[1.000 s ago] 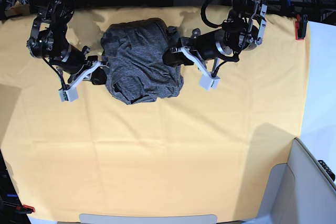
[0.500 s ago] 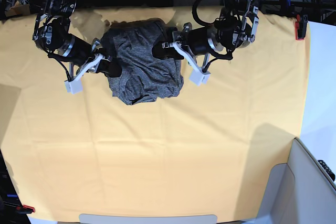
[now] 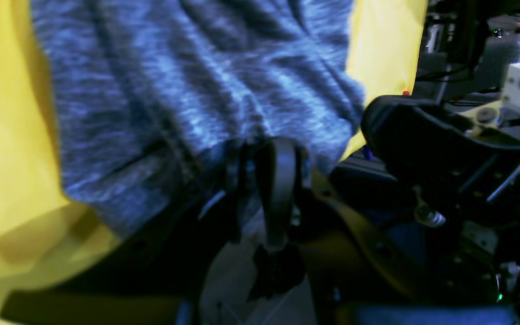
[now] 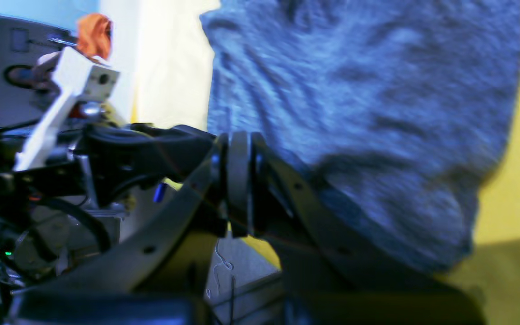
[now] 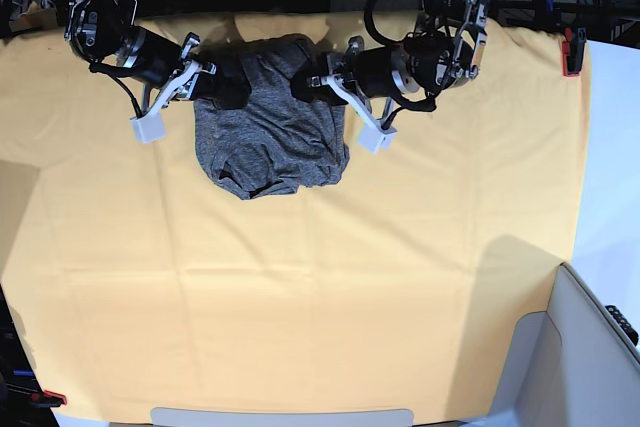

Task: Fold the T-shirt properly
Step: 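Grasp the bundle's sides with both grippers and tuck edges underneath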

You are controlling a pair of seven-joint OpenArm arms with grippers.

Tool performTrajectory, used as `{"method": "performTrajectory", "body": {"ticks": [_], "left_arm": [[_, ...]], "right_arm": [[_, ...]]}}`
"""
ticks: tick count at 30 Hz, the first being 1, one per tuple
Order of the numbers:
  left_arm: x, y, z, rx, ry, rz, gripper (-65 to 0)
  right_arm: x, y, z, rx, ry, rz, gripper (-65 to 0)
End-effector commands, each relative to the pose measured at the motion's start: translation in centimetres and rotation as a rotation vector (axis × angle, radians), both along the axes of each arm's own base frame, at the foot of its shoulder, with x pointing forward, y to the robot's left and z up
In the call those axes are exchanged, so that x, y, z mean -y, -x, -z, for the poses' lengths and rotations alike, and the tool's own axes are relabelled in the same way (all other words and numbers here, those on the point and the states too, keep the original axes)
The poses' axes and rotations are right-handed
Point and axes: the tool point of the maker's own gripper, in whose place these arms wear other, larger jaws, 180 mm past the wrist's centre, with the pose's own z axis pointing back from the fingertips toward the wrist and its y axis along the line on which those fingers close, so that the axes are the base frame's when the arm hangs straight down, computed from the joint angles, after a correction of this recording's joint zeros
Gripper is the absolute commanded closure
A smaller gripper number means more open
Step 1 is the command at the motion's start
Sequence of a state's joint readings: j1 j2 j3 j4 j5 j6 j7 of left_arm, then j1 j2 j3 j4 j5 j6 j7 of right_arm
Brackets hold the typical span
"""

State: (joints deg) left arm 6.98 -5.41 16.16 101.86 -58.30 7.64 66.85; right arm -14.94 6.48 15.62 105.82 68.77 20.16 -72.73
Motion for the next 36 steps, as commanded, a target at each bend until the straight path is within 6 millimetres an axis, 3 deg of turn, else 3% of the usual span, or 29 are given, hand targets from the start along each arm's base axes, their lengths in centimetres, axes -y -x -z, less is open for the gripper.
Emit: {"method": "performTrajectory", "body": {"ticks": [1,9,12,18,23,26,36], "left_arm": [[0.4,-0.3,-0.6,0.01,0.027,0.005,-6.9],[-0.3,0.7,2.8,-0.1,-0.005,-0.005,-6.9],[-2.1,0.8,3.6,-0.103,-0.056,-0.001,-6.9],[-4.9,0.1,4.0,-0.082,-0.13,0.003,-6.9],[-5.7,0.0,4.1,-0.08,-0.147,0.004,-6.9],[-5.5,-0.3,3.1,-0.048,-0.14,0.007,-6.9],[-4.5,-2.4,-3.5,0.172,-0.089,0.003,-6.9]], "right_arm": [[0.0,0.1,-0.3,0.011,-0.013,-0.001,-0.1],[1.2,1.6,3.5,-0.11,0.128,-0.04,-0.1],[2.5,1.4,4.7,-0.129,0.244,-0.037,-0.1],[4.9,-0.7,4.8,-0.101,0.397,-0.02,-0.1],[4.9,-1.5,4.2,-0.077,0.396,-0.018,0.0],[4.8,-1.3,4.3,-0.083,0.39,-0.021,0.0],[3.1,-1.6,2.8,-0.046,0.267,-0.03,0.0]]}}
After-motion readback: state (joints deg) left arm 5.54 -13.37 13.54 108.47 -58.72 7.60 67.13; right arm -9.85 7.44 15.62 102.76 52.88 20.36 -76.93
